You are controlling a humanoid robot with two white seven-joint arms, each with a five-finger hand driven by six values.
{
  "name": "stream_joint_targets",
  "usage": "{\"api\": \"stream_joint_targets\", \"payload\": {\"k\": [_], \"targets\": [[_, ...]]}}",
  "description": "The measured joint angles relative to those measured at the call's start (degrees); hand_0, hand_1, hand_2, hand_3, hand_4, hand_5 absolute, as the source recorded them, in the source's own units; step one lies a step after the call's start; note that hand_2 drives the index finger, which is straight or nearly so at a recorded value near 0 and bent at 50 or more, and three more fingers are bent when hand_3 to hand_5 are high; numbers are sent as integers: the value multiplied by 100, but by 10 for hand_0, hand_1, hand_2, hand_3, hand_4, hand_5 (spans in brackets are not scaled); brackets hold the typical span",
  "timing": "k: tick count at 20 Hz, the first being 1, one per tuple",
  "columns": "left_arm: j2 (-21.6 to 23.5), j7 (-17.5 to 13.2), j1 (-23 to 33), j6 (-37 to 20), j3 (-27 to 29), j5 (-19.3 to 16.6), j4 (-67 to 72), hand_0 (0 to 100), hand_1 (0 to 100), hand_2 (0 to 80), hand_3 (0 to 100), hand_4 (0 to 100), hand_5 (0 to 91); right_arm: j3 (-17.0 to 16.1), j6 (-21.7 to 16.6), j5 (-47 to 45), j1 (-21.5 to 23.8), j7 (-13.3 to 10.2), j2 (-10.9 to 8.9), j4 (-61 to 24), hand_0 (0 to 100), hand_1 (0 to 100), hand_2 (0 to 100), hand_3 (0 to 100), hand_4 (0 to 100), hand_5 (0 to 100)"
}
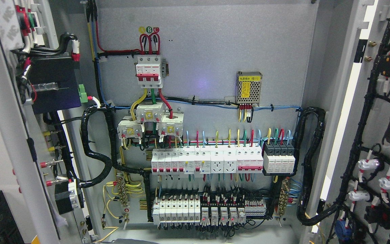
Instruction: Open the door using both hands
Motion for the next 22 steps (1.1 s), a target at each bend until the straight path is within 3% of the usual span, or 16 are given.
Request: {"api": "stream_joint_targets", "payload": {"k": [9, 22], "targets": [[0, 0, 0, 0, 0, 0, 0, 0, 0, 0, 0, 0, 0, 79, 13, 46, 7, -10, 216, 105, 191, 0, 0, 0, 0, 0], [0, 0, 0, 0, 0, 0, 0, 0, 0, 0, 0, 0, 0, 185, -6, 63, -15, -106, 349, 239, 190, 0, 0, 0, 0, 0]]}}
